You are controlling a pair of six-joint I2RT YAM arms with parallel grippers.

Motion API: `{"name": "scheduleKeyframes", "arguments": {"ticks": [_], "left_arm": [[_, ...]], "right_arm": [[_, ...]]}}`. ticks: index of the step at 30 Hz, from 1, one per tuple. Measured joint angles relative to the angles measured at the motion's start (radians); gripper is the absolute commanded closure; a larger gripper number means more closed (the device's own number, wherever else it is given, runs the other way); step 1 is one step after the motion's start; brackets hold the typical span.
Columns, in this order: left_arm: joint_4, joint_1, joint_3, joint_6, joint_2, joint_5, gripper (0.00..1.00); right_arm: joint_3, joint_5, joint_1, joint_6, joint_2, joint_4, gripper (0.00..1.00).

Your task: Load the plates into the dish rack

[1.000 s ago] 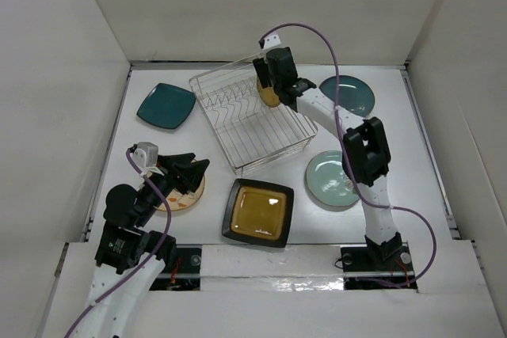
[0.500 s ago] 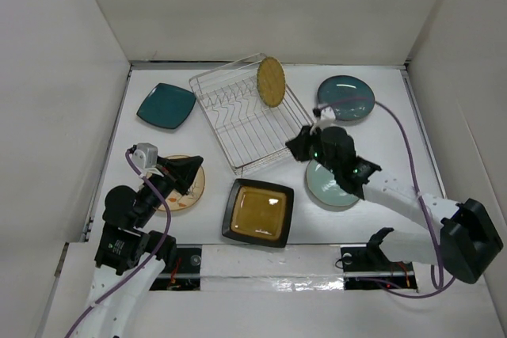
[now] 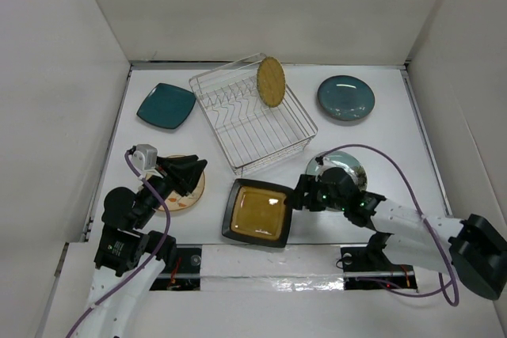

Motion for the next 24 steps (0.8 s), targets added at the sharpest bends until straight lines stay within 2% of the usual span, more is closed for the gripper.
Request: {"name": "scheduleKeyframes", "arguments": {"ticks": [3, 10, 11, 12, 14, 15, 18, 24], "left_arm": [[0.0, 0.0, 0.0, 0.0, 0.0, 0.0, 0.65], [0.0, 0.0, 0.0, 0.0, 0.0, -0.001, 0.63], [0.0, 0.0, 0.0, 0.0, 0.0, -0.001, 0.63], [0.0, 0.0, 0.0, 0.0, 0.0, -0.001, 0.63], [0.0, 0.0, 0.0, 0.0, 0.0, -0.001, 0.63], [0.0, 0.0, 0.0, 0.0, 0.0, -0.001, 0.63], [0.0, 0.0, 0.0, 0.0, 0.0, -0.002, 0.63], [0.0, 0.0, 0.0, 0.0, 0.001, -0.004, 0.63]], "right_arm": [[-0.016, -0.014, 0.023, 0.042, 0.095, 0.052, 0.33], [-0.026, -0.046, 0.038, 0.147, 0.301, 0.331, 0.45], [-0.024, -0.053, 0.038, 0.158, 0.331, 0.367, 0.5], [-0.022, -0.059, 0.039, 0.162, 0.361, 0.402, 0.59], [-0.016, -0.067, 0.039, 0.171, 0.42, 0.453, 0.71], [-0.016, -0.071, 0.04, 0.177, 0.448, 0.48, 0.84], [-0.014, -0.084, 0.042, 0.225, 0.493, 0.536, 1.0], [-0.012, -0.091, 0.083, 0.262, 0.486, 0.57, 1.0]]}}
